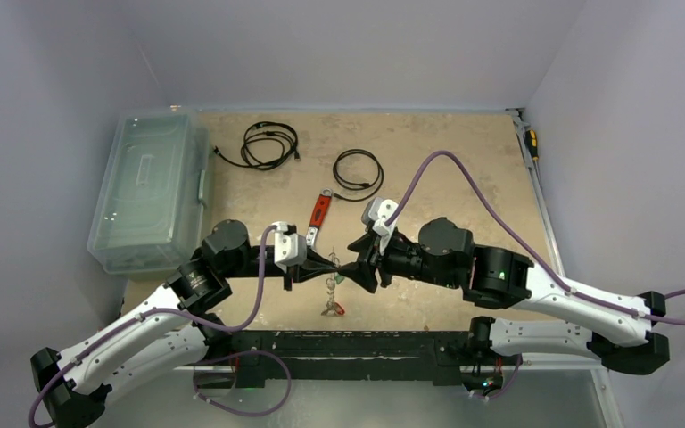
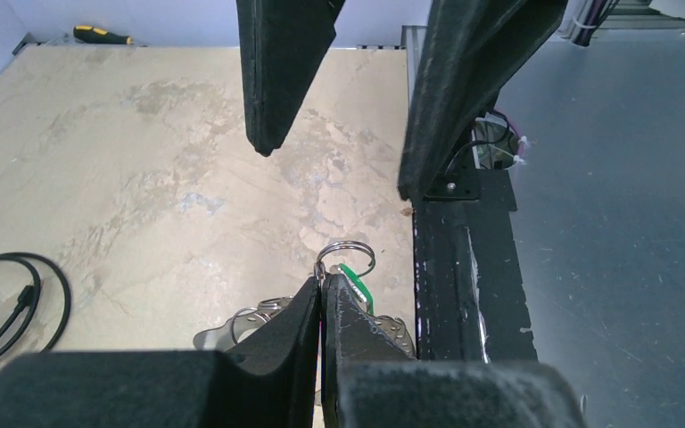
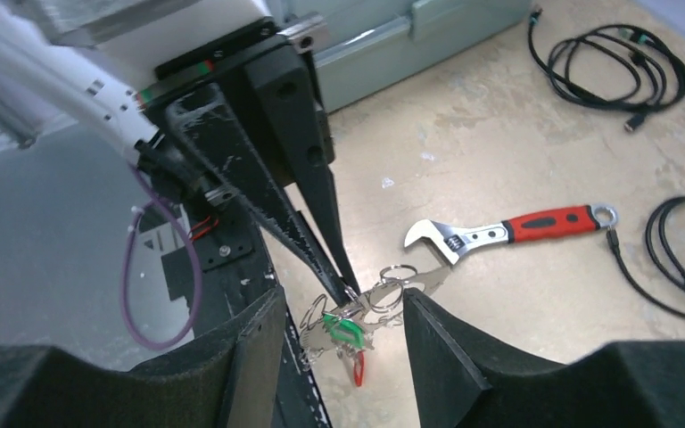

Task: Put the keys on the keyring

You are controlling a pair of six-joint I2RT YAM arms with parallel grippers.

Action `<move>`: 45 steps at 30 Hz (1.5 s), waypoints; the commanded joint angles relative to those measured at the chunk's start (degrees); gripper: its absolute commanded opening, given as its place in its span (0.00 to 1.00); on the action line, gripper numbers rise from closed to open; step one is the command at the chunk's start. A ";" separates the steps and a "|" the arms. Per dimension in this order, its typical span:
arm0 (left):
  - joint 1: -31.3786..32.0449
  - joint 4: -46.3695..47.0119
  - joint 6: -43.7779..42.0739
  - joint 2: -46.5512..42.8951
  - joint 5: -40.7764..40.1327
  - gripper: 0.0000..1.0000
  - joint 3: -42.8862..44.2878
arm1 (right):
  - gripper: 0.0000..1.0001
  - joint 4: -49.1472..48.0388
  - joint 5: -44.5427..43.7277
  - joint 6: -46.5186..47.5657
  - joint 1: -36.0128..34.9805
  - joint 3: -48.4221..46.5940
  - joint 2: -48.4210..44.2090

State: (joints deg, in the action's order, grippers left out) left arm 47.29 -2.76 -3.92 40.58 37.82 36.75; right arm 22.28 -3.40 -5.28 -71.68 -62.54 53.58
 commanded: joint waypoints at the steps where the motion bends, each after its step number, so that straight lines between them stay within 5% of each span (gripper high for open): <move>1: 0.08 0.64 -1.00 -0.59 -2.62 0.00 2.57 | 0.52 -3.51 -5.80 -8.86 -0.30 1.94 -0.61; 12: 0.00 0.31 -0.82 -0.94 -3.48 0.00 2.58 | 0.46 -5.68 -3.58 -13.47 -0.39 3.81 1.85; 28: 0.05 0.22 -0.74 -2.34 -3.94 0.00 2.45 | 0.15 -3.78 -5.89 -14.92 -0.57 4.86 4.57; 45: 0.00 0.57 -1.04 -4.27 -4.67 0.00 2.27 | 0.00 -4.78 -6.39 -15.38 -0.65 6.97 3.15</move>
State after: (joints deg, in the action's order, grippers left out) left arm 47.31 -6.68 -4.14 37.82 33.69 36.75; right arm 18.39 -9.39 -20.01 -72.01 -56.60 57.67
